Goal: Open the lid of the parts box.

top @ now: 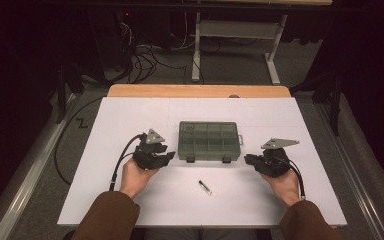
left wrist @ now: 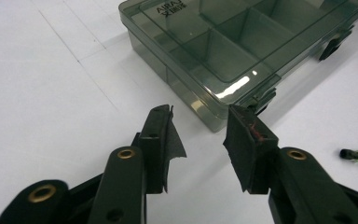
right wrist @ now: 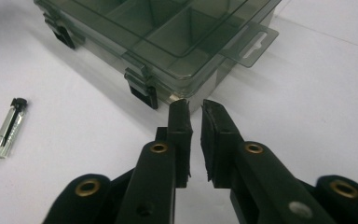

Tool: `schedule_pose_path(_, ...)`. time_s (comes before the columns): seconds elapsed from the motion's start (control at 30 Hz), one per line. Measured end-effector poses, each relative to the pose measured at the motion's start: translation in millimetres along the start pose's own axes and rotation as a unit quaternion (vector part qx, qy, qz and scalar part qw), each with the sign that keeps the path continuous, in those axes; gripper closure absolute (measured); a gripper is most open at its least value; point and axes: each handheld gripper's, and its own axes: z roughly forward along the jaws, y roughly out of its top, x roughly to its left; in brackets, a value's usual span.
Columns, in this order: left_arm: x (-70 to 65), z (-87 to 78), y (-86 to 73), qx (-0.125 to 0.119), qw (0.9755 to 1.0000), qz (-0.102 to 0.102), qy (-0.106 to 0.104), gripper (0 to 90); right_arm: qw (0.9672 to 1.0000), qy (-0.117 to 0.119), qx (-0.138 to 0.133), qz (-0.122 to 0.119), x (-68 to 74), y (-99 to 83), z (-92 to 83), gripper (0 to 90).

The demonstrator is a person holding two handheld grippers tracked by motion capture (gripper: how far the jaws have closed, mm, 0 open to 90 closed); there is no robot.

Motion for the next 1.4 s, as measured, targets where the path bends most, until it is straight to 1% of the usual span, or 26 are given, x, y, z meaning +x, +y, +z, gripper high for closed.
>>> schedule_pose_path(0.03,-1.1,1.8,2.8,0.013,0.9999,0.007,0.001,62.6,0.9999,0.000,0.011,-0.007,0.2,3.6,1.5,87.0)
schedule_pose_path(0.1,-2.3,3.9,5.6,0.025,0.9996,0.015,0.000,64.5,0.9998,-0.003,0.019,-0.011,0.2,7.4,2.7,88.8)
schedule_pose_path(0.13,-3.4,4.8,6.8,0.030,0.9994,0.019,0.002,65.3,0.9996,-0.004,0.024,-0.017,-0.4,9.2,3.5,89.7)
schedule_pose_path(0.2,-5.3,6.6,8.5,0.043,0.9986,0.029,0.008,66.7,0.9992,-0.006,0.034,-0.021,-0.7,12.3,5.2,90.0)
schedule_pose_path(0.27,-8.0,8.5,9.2,0.052,0.9978,0.039,0.016,67.8,0.9987,-0.007,0.044,-0.022,-0.6,14.5,7.4,90.0)
schedule_pose_path(0.33,-9.8,10.5,9.2,0.057,0.9971,0.046,0.018,68.9,0.9982,-0.007,0.053,-0.025,-0.4,15.8,10.5,90.0)
schedule_pose_path(0.37,-9.8,10.5,9.2,0.057,0.9971,0.046,0.018,69.5,0.9979,-0.007,0.060,-0.025,0.1,16.2,11.7,90.0)
schedule_pose_path(0.4,-10.7,12.3,9.1,0.063,0.9967,0.049,0.016,70.2,0.9976,-0.005,0.062,-0.028,0.1,16.5,13.1,90.0)
schedule_pose_path(0.47,-10.8,13.8,9.4,0.068,0.9963,0.050,0.013,71.9,0.9973,-0.005,0.068,-0.028,0.9,16.6,15.2,90.0)
schedule_pose_path(0.5,-10.8,13.8,9.4,0.068,0.9963,0.050,0.013,73.3,0.9972,-0.005,0.068,-0.031,0.6,16.8,16.1,90.0)
schedule_pose_path(0.53,-10.6,15.2,10.1,0.075,0.9960,0.050,0.005,74.4,0.9972,-0.005,0.068,-0.030,0.7,16.8,16.7,90.0)
schedule_pose_path(0.6,-10.9,16.1,10.4,0.076,0.9958,0.051,0.004,75.2,0.9972,-0.004,0.069,-0.029,0.4,16.7,17.1,90.0)
schedule_pose_path(0.63,-11.8,17.5,11.0,0.080,0.9953,0.054,0.003,76.1,0.9973,-0.005,0.068,-0.028,-0.1,16.7,17.5,90.0)
schedule_pose_path(0.67,-11.8,17.5,11.0,0.080,0.9953,0.054,0.003,76.2,0.9974,-0.005,0.068,-0.026,-0.2,16.7,17.5,90.0)
schedule_pose_path(0.7,-12.4,19.0,11.2,0.084,0.9947,0.059,0.002,76.2,0.9974,-0.004,0.067,-0.026,-0.4,16.8,17.4,90.0)
schedule_pose_path(0.9,-14.0,22.8,11.1,0.088,0.9941,0.063,-0.003,76.5,0.9975,-0.003,0.067,-0.024,-0.4,16.7,18.0,90.0)
schedule_pose_path(1.13,-15.5,25.5,14.0,0.085,0.9944,0.062,-0.009,77.8,0.9975,-0.002,0.065,-0.026,1.0,17.2,19.5,90.0)
schedule_pose_path(1.33,-14.1,25.8,14.3,0.087,0.9942,0.062,-0.014,77.9,0.9978,0.000,0.062,-0.025,0.7,17.3,19.1,90.0)
schedule_pose_path(1.4,-14.4,25.8,14.3,0.086,0.9944,0.060,-0.013,77.9,0.9980,0.002,0.060,-0.019,0.6,17.1,18.8,90.0)
